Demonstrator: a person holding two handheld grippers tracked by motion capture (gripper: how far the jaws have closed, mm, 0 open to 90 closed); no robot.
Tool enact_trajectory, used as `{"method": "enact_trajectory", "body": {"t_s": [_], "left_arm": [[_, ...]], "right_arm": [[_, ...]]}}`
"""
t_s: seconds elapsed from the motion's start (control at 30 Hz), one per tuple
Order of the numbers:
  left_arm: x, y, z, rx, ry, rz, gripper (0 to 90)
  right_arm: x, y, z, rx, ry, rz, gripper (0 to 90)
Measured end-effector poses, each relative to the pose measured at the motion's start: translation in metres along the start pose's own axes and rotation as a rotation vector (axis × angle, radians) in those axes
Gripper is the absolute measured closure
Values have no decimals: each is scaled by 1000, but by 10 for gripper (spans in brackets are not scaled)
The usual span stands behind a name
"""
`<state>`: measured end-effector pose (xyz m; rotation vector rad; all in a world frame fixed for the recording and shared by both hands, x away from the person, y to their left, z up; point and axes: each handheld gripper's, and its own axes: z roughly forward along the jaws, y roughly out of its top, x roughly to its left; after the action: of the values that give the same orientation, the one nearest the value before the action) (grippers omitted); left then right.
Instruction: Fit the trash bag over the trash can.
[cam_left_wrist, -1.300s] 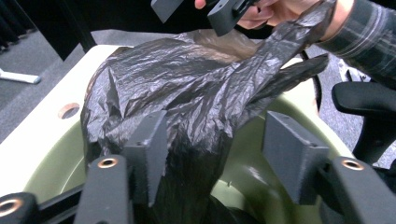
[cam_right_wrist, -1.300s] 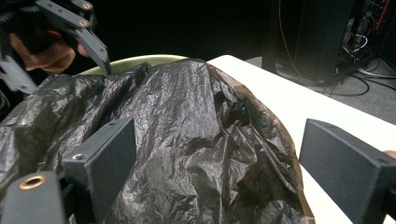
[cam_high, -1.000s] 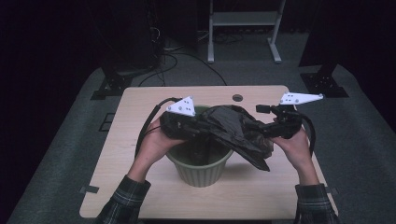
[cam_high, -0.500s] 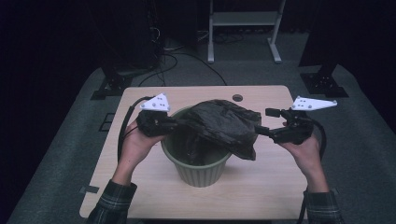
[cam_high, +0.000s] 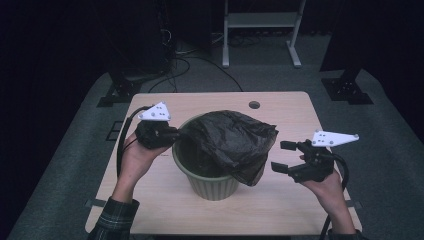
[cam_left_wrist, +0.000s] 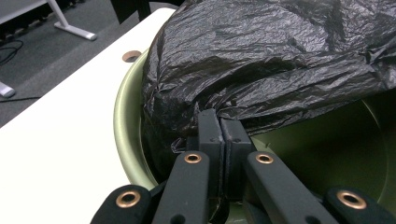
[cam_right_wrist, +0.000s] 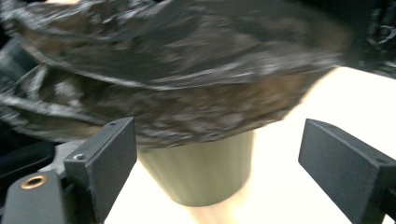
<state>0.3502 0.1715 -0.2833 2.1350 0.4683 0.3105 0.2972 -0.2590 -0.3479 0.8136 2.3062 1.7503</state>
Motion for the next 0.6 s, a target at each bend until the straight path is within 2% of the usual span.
{"method": "enact_trajectory", "body": {"t_s": [0.23,0.3,0.33,0.4,0.47,0.53,0.6], "left_arm": [[-2,1,2,-1,-14,2,891],[-4,1,2,-5,-21,1,891],[-4,1,2,-7,-26,2,891],[-6,1,1,-9,-31,4,891],[-7,1,0,-12,-36,7,891],[-8,0,-2,-14,-42,7,891],[-9,-1,-4,-18,-45,3,891]], "right_arm": [[10,-8,19,15,69,-2,146],[12,-8,25,19,91,-5,244],[13,-8,28,19,96,-11,322],[15,-8,31,31,118,-37,576],[17,-7,34,37,114,-57,753],[17,-6,35,39,112,-69,880],[18,-5,35,37,117,-72,898]]}}
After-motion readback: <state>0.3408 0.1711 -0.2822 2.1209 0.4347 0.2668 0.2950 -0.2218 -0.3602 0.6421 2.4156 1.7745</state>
